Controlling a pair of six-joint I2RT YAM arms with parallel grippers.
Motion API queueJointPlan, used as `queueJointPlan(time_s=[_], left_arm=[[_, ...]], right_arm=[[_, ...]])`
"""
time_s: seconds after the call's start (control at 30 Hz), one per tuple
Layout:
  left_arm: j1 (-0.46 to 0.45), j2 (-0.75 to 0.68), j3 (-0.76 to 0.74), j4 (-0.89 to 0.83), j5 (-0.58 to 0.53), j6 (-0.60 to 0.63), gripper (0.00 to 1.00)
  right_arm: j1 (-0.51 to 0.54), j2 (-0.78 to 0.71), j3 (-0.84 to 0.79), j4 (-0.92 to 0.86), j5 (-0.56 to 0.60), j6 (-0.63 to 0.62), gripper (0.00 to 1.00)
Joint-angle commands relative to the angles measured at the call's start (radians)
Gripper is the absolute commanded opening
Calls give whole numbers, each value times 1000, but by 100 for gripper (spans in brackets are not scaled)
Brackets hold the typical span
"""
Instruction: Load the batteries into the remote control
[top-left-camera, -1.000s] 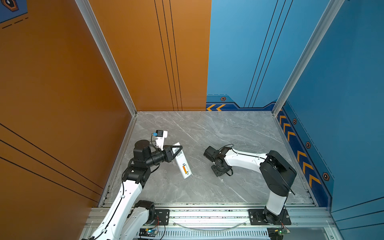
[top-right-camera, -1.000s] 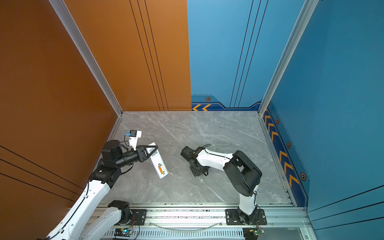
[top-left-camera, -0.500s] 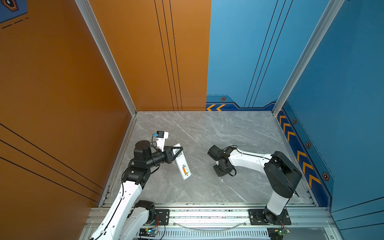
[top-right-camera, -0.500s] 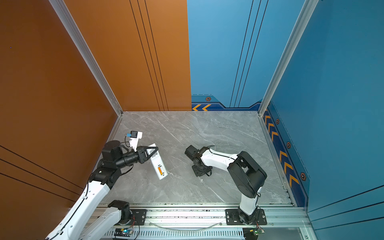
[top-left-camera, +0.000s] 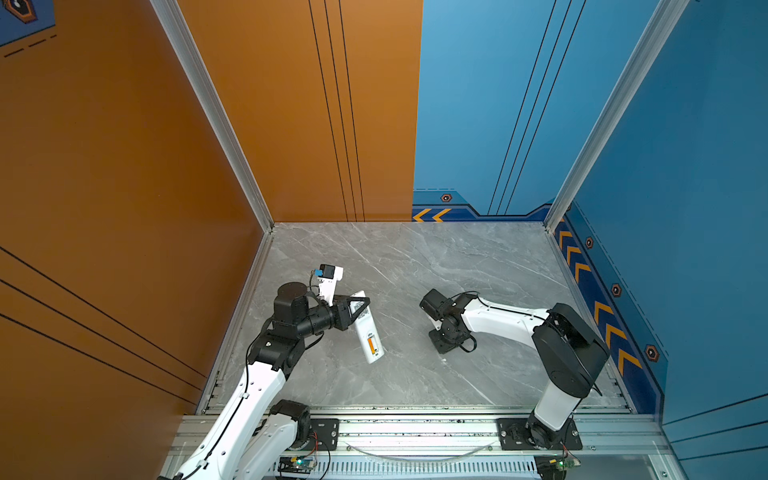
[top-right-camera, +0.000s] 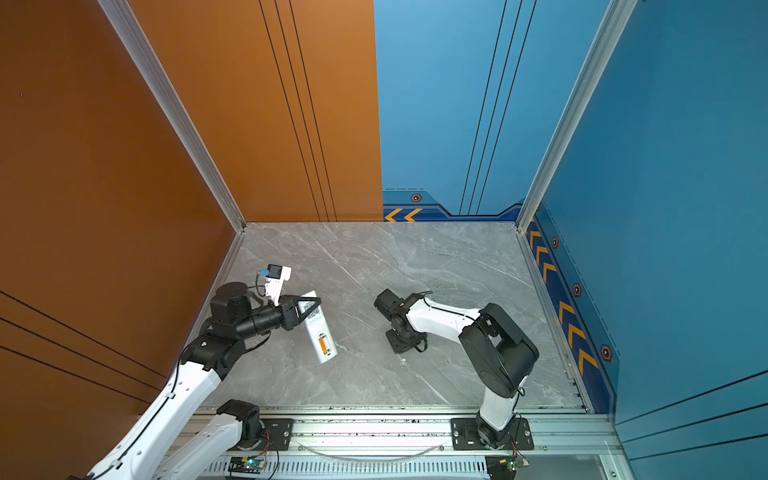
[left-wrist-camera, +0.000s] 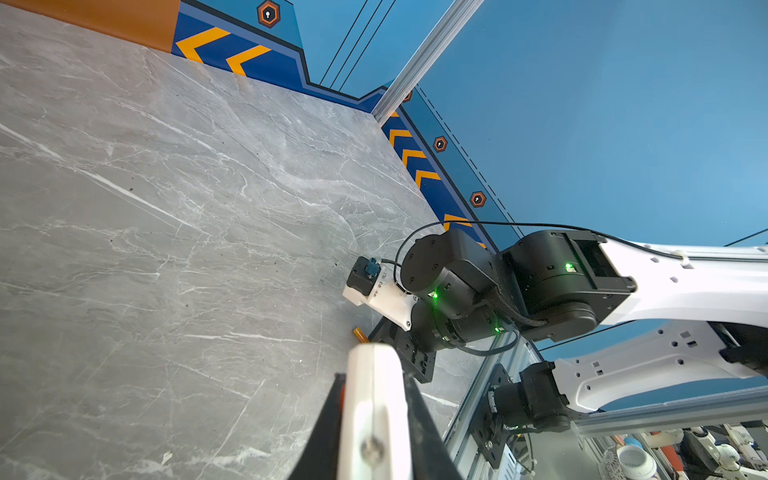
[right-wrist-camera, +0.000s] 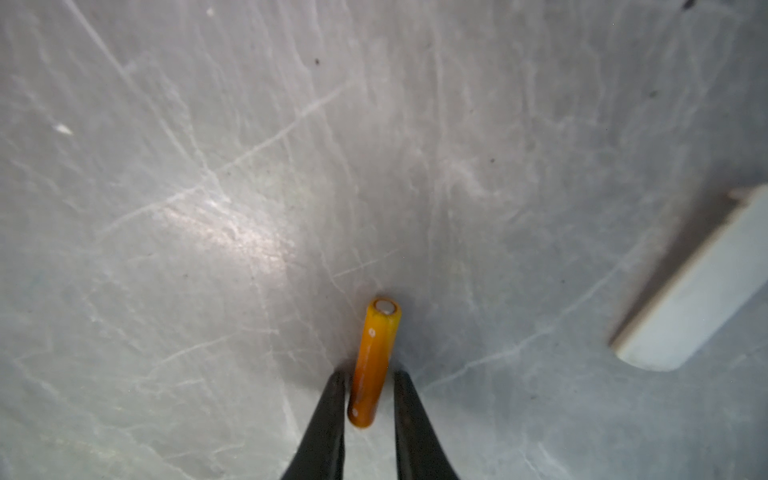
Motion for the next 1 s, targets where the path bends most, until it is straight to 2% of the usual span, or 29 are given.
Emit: queueJointPlan(time_s=[0.0, 0.33, 0.6, 0.8, 0.97], left_arm=[[-21, 5, -1, 49, -28, -15, 0], [-82, 24, -16, 93, -89, -28, 0], [-88, 40, -102, 257, -107, -122, 0], [-87, 58, -151, 356, -128, -177, 0], [-86, 63, -157, 378, -122, -187, 0]], right_arm=[[-21, 18, -47, -27, -6, -16, 20], [-38, 11, -53, -21, -24, -21, 9], [-42, -80, -85, 6, -36, -15, 0], [-26, -203, -89, -9, -56, 17, 0], [40, -278, -44, -61, -54, 27, 0]])
